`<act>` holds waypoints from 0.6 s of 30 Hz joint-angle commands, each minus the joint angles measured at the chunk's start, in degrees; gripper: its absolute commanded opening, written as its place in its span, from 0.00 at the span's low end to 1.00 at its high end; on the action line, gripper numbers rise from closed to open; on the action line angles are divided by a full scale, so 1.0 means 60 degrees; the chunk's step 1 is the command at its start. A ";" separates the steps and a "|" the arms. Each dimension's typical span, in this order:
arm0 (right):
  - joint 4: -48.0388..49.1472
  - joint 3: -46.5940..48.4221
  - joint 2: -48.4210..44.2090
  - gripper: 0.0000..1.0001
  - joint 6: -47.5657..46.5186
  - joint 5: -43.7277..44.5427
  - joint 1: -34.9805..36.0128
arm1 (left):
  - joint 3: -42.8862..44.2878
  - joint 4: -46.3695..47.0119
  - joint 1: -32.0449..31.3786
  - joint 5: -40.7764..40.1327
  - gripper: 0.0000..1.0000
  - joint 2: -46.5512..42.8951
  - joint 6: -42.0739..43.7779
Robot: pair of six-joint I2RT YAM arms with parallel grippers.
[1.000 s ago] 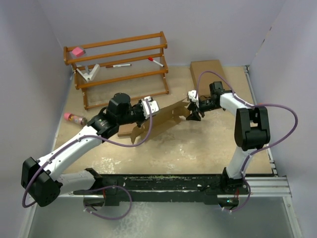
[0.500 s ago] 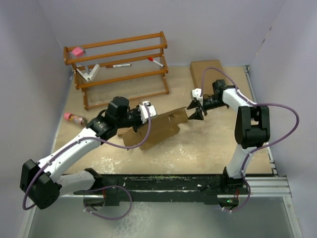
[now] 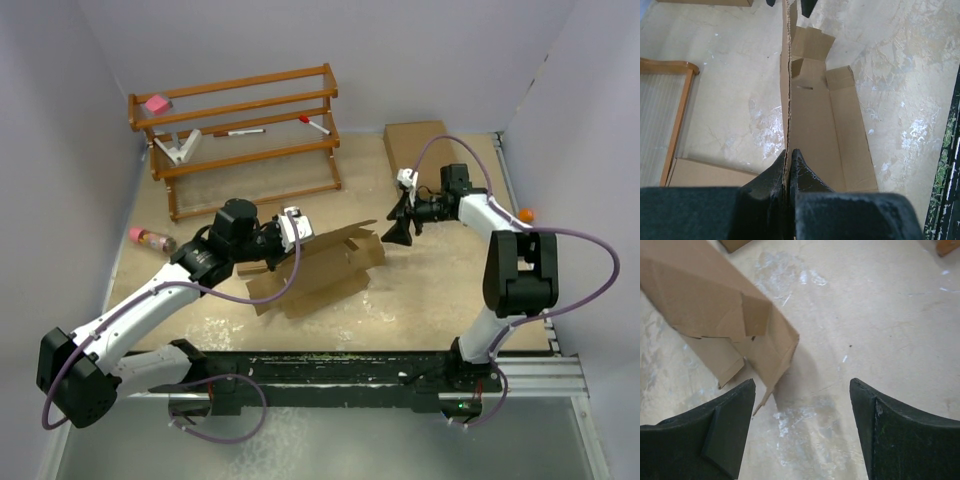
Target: Fold the paper box
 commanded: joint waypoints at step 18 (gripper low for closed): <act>0.2067 0.0092 0.0972 0.29 0.4359 0.1951 0.1114 | 0.0229 0.0442 0.0019 -0.0285 0.04 -0.0211 -0.1040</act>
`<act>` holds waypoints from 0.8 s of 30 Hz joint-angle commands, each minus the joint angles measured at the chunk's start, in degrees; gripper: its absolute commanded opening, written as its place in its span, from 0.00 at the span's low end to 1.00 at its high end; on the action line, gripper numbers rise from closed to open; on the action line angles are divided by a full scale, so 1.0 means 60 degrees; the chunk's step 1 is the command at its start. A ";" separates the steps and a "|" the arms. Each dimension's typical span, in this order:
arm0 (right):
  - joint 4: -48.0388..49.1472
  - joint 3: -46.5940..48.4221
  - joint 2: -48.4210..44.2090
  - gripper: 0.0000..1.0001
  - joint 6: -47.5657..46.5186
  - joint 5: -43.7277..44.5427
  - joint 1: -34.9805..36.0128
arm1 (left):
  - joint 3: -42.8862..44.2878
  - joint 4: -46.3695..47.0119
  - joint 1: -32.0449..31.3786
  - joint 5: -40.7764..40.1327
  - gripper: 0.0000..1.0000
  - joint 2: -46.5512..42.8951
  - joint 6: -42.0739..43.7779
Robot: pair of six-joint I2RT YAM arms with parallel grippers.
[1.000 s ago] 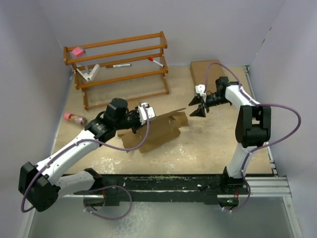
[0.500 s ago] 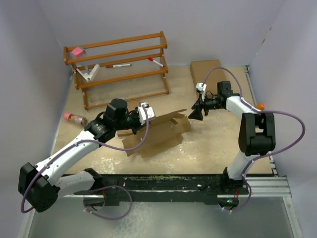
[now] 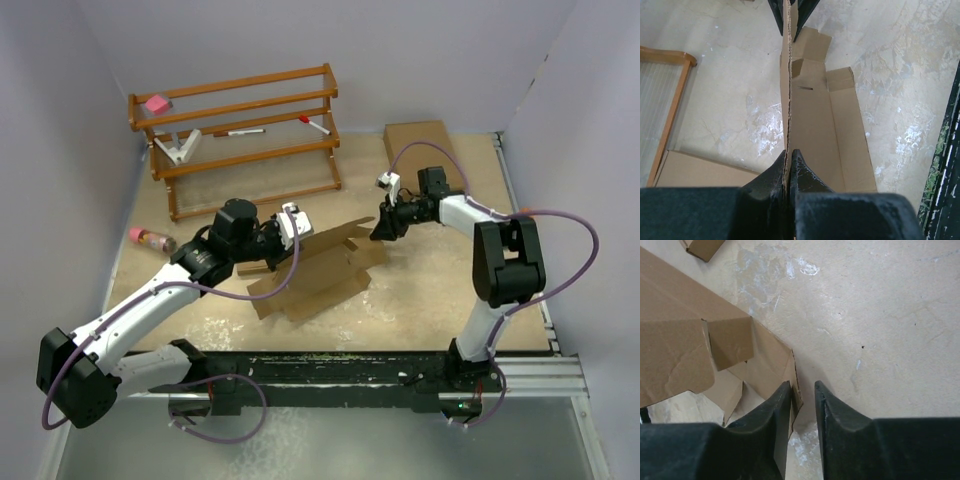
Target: Fold the paper box
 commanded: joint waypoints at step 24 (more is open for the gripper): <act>0.9486 -0.4600 -0.4201 0.00 0.2729 0.1795 -0.0764 | 0.3623 0.0532 0.0336 0.0106 0.04 0.3151 -0.2951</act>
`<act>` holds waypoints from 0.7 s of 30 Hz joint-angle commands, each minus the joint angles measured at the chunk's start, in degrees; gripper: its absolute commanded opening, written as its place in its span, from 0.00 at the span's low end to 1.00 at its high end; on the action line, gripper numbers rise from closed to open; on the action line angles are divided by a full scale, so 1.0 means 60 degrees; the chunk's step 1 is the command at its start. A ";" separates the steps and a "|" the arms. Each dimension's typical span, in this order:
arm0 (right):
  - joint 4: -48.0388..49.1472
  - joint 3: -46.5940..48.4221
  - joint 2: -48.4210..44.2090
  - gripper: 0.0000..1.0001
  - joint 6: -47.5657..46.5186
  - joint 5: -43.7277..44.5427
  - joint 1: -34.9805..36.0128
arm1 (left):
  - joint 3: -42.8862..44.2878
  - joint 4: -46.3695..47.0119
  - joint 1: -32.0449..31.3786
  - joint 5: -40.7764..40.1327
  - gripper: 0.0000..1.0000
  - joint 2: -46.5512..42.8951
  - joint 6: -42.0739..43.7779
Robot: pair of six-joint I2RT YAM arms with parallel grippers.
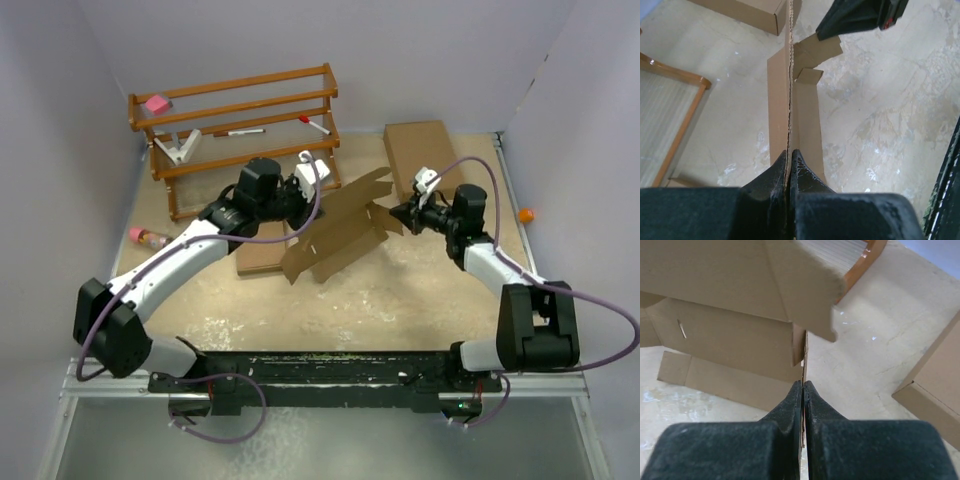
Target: Fold the paper box
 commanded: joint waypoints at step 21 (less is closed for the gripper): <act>0.1702 -0.1840 -0.0633 0.00 -0.2251 0.0372 0.0037 | 0.0290 0.0423 0.0666 0.1087 0.04 0.1638 -0.3913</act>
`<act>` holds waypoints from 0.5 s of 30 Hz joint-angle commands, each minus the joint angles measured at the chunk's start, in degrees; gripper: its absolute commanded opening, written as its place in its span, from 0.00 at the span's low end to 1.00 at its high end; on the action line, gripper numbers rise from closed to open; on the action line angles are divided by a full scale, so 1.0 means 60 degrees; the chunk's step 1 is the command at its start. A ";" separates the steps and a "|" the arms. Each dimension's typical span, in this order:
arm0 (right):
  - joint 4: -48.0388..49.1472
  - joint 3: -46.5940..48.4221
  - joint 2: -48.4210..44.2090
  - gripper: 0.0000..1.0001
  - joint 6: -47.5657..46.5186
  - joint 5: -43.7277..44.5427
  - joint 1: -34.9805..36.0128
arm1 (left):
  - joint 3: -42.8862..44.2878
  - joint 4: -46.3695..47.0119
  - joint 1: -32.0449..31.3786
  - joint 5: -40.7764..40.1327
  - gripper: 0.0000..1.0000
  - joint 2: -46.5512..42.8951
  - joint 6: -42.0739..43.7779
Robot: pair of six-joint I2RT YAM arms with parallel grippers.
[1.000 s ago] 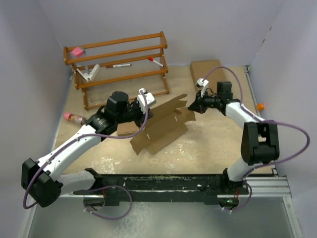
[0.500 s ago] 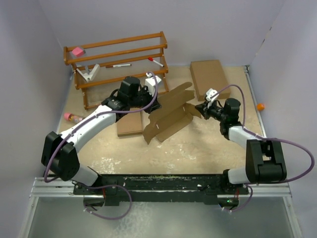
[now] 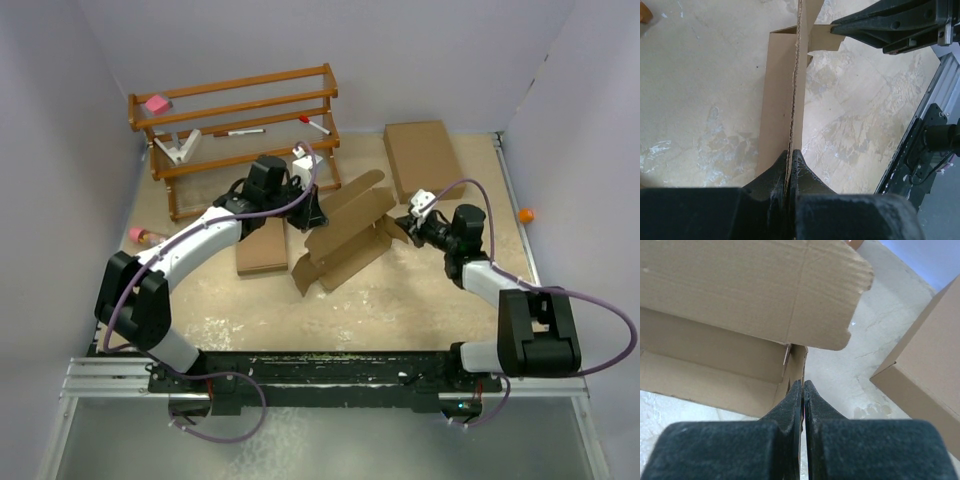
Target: Fold the paper box
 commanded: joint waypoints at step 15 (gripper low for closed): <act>-0.5953 0.1829 0.0022 0.07 -0.3302 -0.1472 0.0030 | 0.0134 -0.0210 -0.0872 -0.0591 0.04 -0.0058 -0.0125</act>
